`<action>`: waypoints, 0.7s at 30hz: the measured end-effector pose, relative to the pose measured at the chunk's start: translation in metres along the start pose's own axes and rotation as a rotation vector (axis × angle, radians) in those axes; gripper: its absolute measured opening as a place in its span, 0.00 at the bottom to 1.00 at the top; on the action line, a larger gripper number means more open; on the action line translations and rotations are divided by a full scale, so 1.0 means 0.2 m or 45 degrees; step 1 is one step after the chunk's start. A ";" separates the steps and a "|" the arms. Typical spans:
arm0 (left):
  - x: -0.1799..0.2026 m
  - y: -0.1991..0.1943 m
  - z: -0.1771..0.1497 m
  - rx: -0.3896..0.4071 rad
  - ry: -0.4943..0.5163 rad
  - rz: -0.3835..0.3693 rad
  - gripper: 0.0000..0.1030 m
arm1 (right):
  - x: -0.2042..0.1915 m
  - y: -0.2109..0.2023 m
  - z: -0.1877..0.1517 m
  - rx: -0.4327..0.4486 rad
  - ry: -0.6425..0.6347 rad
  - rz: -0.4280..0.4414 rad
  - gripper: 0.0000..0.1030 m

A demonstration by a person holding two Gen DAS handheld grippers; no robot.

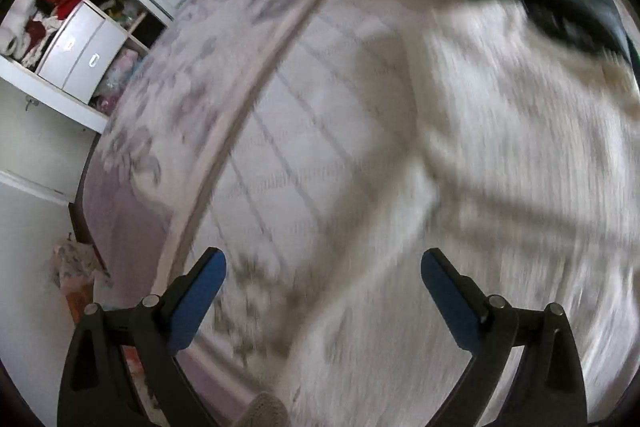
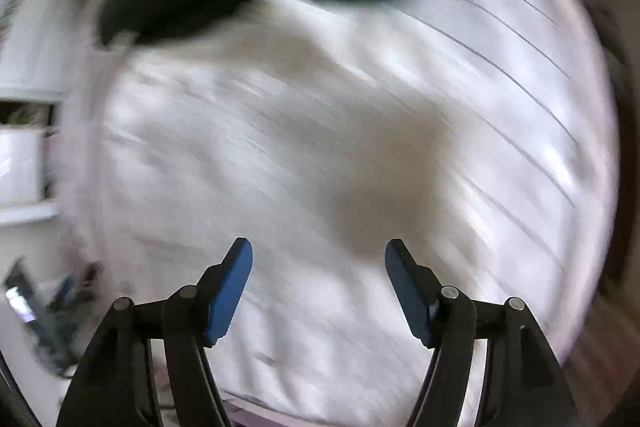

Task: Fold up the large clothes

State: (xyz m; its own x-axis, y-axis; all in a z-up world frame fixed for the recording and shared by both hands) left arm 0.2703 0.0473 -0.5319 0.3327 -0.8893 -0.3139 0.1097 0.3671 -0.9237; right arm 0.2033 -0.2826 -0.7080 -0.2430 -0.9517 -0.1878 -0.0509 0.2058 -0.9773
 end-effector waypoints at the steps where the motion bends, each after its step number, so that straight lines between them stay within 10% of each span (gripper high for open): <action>1: 0.04 0.04 -0.07 -0.042 0.025 -0.012 0.97 | 0.03 0.05 -0.08 -0.027 0.030 -0.002 0.69; 6: 0.21 0.32 -0.36 -0.197 0.165 -0.013 0.97 | 0.05 0.49 -0.50 -0.235 0.008 -0.010 0.44; 21: -0.11 0.51 -0.31 -0.091 0.297 -0.039 1.00 | -0.43 0.64 -0.85 -0.172 0.059 -0.160 0.45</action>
State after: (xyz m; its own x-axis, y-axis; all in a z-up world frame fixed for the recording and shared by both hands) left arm 0.2153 0.0882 -0.6332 0.1037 -0.9416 -0.3204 0.0468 0.3264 -0.9441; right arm 0.0526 -0.1352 -0.7999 -0.2704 -0.9611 -0.0572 -0.2129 0.1177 -0.9700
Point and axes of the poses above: each gripper's, at about its wrist camera, not at the fingertips, and y roughly the way its jaws point, x to its right, z to its top, the point moved 4 cm from there along y, roughly the way its jaws point, and after that the axes turned 3 degrees about y, right-handed, at the moved point
